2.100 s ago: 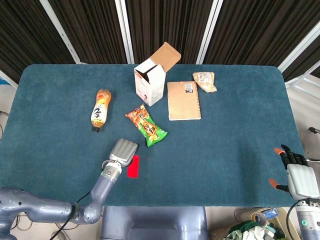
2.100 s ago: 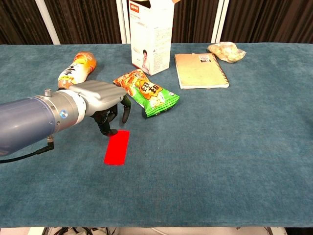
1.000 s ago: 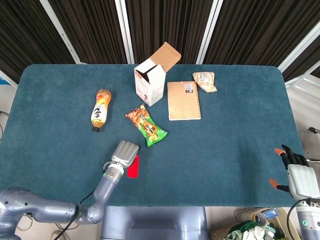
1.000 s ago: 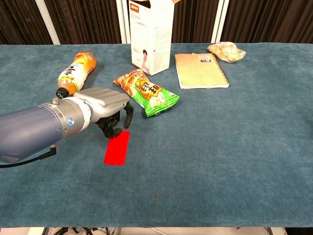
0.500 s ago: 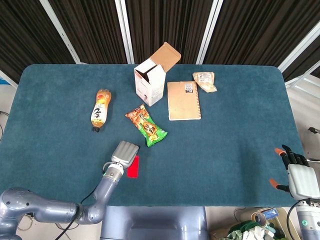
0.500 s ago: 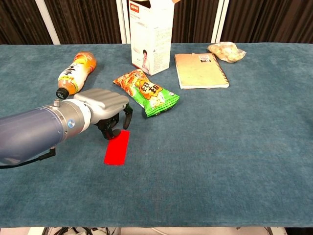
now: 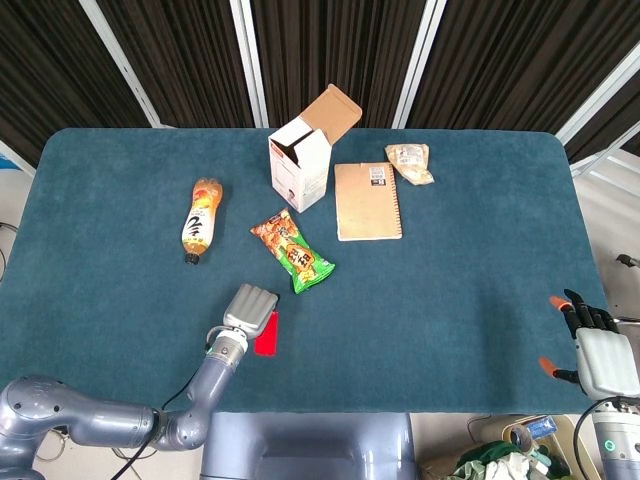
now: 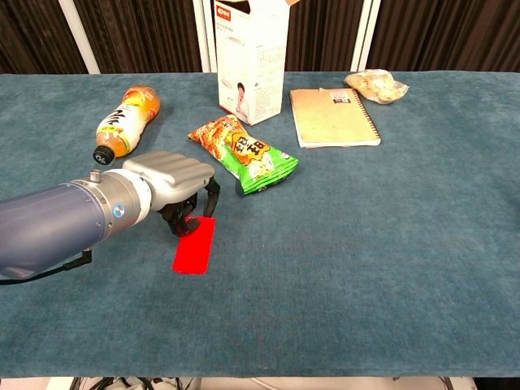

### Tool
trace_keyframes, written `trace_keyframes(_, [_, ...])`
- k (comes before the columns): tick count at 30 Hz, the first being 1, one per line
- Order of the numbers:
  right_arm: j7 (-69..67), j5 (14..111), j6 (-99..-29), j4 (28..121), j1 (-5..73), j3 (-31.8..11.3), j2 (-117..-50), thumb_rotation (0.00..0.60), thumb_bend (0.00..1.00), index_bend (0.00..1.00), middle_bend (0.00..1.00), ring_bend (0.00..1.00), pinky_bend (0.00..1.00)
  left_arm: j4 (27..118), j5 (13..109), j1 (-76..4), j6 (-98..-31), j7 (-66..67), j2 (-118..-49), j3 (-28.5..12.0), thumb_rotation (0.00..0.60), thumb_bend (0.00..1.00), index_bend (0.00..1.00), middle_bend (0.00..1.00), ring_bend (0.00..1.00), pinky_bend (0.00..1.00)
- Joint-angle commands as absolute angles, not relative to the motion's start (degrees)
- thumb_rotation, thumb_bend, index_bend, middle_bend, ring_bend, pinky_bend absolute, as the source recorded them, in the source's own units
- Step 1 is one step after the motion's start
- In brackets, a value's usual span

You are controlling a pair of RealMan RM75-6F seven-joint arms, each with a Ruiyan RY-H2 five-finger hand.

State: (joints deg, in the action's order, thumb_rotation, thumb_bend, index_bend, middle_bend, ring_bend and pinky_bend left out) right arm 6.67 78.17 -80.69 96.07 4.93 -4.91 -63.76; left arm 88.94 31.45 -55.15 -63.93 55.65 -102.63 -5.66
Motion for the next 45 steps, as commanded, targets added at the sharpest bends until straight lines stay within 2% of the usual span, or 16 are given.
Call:
trace_keyframes(1, [6.7, 78.2, -80.7, 96.1, 4.9, -4.9, -63.8, 0.600, 0.00, 0.21, 0.08, 0.17, 0.15, 89.0, 31.3, -55.2, -63.9, 55.8, -102.7, -5.6, 0.600, 0.48, 0.45, 0.84, 0.90, 0.91])
trace_keyframes(32, [6.8, 78.0, -80.6, 96.1, 4.9, -4.9, -63.8, 0.600, 0.00, 0.22, 0.08, 0.17, 0.15, 85.6, 33.2, -55.0, -64.8, 56.1, -105.7, -5.5, 0.600, 0.48, 0.49, 0.86, 0.92, 0.92])
trace_keyframes(45, [6.7, 78.1, -80.4, 96.1, 5.0, -4.9, -63.8, 0.600, 0.00, 0.22, 0.08, 0.17, 0.15, 83.6, 35.3, -54.2, -65.8, 56.1, -107.2, -5.8, 0.600, 0.49, 0.60, 0.89, 0.94, 0.94])
